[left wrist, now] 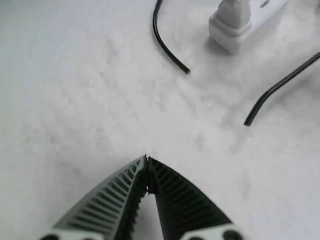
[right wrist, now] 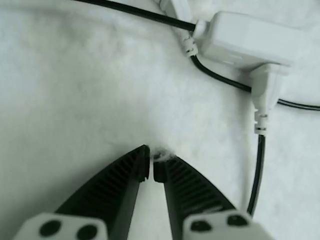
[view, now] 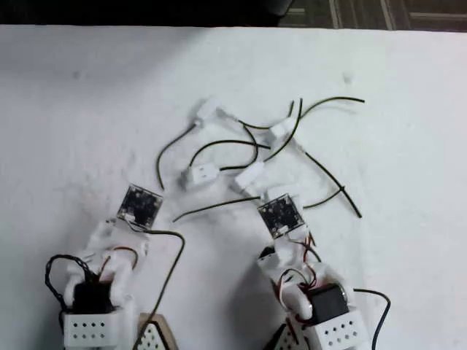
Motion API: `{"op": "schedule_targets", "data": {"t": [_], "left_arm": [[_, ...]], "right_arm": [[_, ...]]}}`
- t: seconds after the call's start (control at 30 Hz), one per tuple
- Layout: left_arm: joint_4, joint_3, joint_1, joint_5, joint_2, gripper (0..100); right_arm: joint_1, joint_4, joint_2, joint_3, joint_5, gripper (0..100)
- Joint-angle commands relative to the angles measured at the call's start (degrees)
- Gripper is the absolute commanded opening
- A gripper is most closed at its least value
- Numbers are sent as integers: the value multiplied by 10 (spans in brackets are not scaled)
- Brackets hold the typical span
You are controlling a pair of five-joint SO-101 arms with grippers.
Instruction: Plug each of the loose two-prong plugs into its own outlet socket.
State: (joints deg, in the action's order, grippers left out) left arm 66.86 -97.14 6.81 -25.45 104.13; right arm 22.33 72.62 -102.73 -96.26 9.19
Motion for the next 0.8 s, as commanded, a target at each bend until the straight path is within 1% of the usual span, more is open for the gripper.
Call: {"op": "schedule_targets", "data": {"t": [0.0, 0.17, 0.27, 0.77], "left_arm": [[45, 2, 0, -2, 2, 24], [50, 2, 0, -5, 2, 24], [70, 2, 0, -6, 2, 24], [69, 2, 0, -6, 2, 24]], "right_arm": [[-4, 3, -6, -6, -4, 17], [-4, 3, -6, -6, -4, 17], [-4, 3, -6, -6, -3, 17], [-4, 3, -6, -6, -3, 17]]}}
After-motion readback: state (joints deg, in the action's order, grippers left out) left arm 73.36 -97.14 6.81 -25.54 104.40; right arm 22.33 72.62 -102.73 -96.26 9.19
